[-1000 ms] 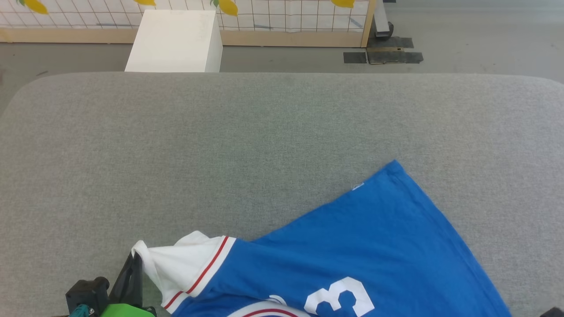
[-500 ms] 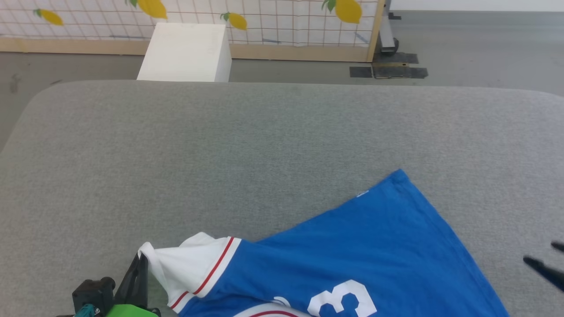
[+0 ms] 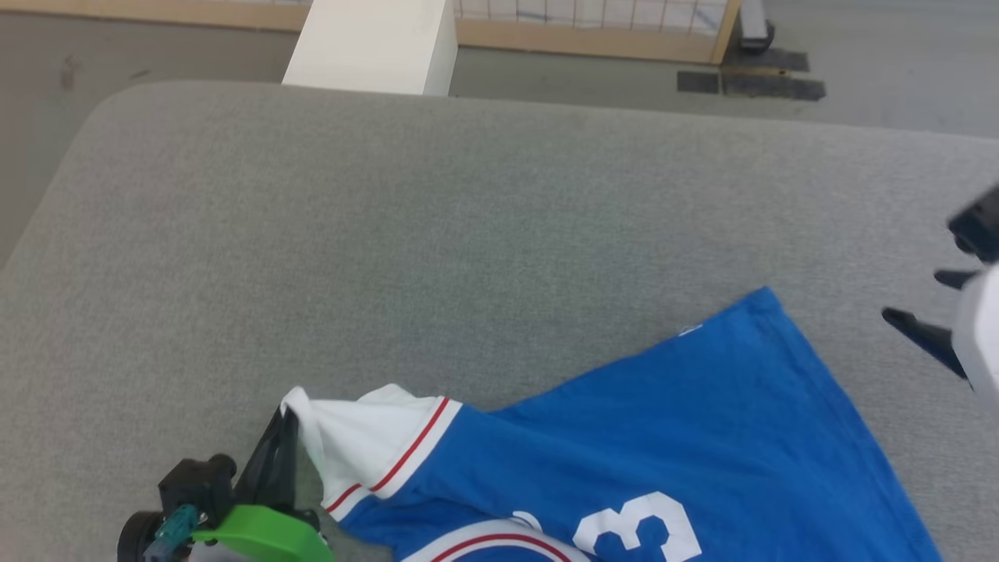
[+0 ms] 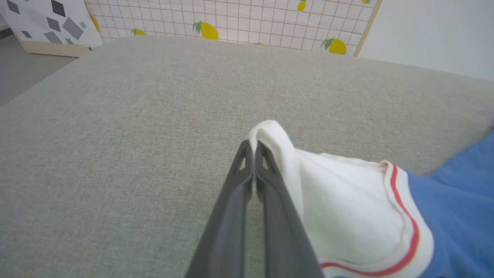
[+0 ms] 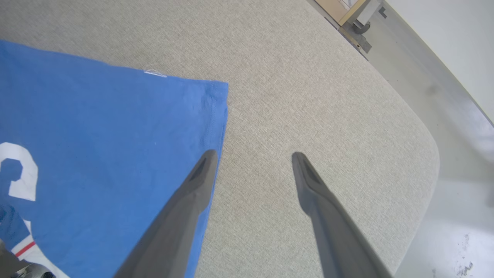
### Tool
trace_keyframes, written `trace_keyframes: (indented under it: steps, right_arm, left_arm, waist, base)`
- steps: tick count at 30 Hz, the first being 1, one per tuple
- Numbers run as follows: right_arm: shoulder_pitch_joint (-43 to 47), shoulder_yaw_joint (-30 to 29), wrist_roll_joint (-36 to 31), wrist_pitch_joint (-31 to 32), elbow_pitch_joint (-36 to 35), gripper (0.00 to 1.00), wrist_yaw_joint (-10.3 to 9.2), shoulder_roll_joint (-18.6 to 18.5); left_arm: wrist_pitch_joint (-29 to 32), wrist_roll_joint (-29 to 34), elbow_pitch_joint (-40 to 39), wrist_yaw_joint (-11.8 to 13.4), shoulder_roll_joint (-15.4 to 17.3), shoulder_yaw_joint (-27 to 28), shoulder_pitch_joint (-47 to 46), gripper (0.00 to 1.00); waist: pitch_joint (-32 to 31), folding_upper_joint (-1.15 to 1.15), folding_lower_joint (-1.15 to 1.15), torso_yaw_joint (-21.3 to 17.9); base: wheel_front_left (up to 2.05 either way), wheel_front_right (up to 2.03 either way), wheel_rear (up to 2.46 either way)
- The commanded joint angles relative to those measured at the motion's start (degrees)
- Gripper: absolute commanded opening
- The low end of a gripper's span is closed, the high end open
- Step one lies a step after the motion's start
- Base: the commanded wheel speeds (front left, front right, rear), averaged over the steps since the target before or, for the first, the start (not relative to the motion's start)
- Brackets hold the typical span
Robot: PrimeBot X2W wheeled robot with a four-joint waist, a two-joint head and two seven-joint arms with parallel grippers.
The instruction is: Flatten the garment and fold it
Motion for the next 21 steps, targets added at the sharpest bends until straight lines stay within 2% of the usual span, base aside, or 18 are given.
trace_keyframes:
  steps: [1, 7, 10, 16, 21]
  right_arm:
    - [-2.7, 1.5, -0.4, 1.8, 1.3, 1.00, -0.08, 1.4]
    - [-13.3, 9.3, 1.0, 11.0, 9.0, 1.00, -0.08, 6.3]
    - [-16.3, 11.6, 1.6, 13.3, 13.2, 1.00, -0.08, 7.9]
    - [-19.4, 14.0, 1.7, 10.8, 21.2, 1.00, -0.08, 11.1]
    - [-17.8, 18.1, 2.4, 8.0, 26.0, 1.00, -0.08, 11.7]
  left_arm:
    - [-0.5, 0.2, -0.2, -0.1, -0.5, -0.3, -1.4, 0.00]
    - [-1.1, 0.6, 0.7, -0.6, -1.7, -2.5, -4.6, 0.00]
    - [-1.5, 0.7, 1.1, -0.9, -2.3, -3.3, -6.1, 0.00]
    - [-2.0, 0.9, 1.5, -1.2, -3.0, -4.3, -8.2, 0.00]
    - [-2.1, 1.0, 1.9, -1.3, -3.6, -4.7, -9.0, 0.00]
  waist:
    - [2.7, 0.00, 0.00, 2.1]
    - [6.7, 0.00, 0.00, 5.2]
    - [8.3, 0.00, 0.00, 6.5]
    - [11.1, 0.00, 0.00, 8.3]
    - [11.9, 0.00, 0.00, 8.8]
  base:
    - [0.00, 0.00, 0.00]
    - [0.00, 0.00, 0.00]
    - [0.00, 0.00, 0.00]
    - [0.00, 0.00, 0.00]
    - [0.00, 0.00, 0.00]
